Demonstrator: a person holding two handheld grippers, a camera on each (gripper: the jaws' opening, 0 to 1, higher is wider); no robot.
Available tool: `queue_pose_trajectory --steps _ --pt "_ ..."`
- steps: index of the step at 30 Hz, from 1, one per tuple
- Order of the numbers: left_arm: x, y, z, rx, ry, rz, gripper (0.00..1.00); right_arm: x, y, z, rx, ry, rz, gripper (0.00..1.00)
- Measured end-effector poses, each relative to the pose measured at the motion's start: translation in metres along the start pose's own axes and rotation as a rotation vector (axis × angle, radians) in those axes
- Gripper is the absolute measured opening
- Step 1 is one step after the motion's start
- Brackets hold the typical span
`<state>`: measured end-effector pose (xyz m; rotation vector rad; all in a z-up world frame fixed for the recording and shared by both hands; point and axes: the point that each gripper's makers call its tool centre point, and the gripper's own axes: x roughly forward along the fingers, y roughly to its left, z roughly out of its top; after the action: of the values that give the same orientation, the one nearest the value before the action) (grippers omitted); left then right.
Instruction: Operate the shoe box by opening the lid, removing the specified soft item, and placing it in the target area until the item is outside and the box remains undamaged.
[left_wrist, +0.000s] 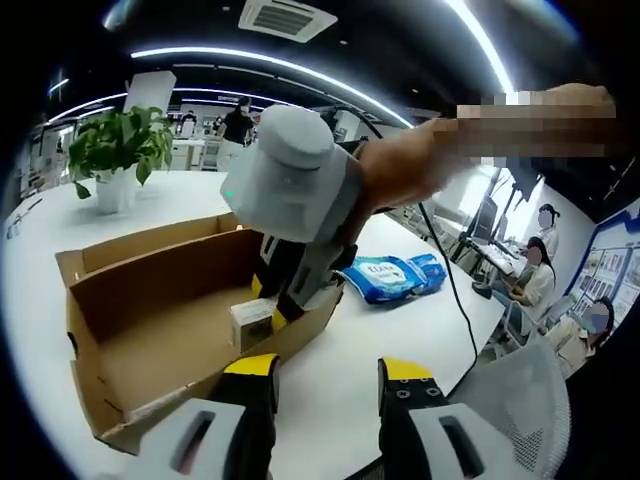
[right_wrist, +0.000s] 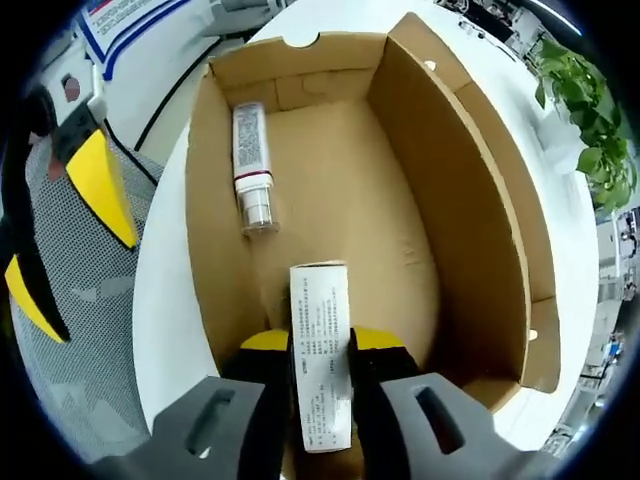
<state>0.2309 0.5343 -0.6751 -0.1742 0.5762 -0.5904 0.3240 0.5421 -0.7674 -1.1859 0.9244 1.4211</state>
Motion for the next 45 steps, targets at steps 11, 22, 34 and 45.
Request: queue_pose_trajectory --steps 11,22,34,45 --pt "0.003 0.002 -0.003 -0.014 0.017 -0.001 0.39 0.0 -0.001 -0.002 0.078 -0.032 -0.005 0.19" --pt "0.003 0.005 -0.006 -0.038 0.026 0.012 0.38 -0.003 -0.005 0.0 0.109 -0.082 -0.053 0.19" --pt "0.004 0.005 -0.008 -0.036 0.035 0.012 0.38 -0.021 -0.009 0.005 0.068 -0.128 -0.092 0.19" --pt "0.004 0.003 -0.01 -0.027 0.049 0.01 0.38 -0.068 -0.027 0.03 0.062 -0.233 -0.163 0.18"
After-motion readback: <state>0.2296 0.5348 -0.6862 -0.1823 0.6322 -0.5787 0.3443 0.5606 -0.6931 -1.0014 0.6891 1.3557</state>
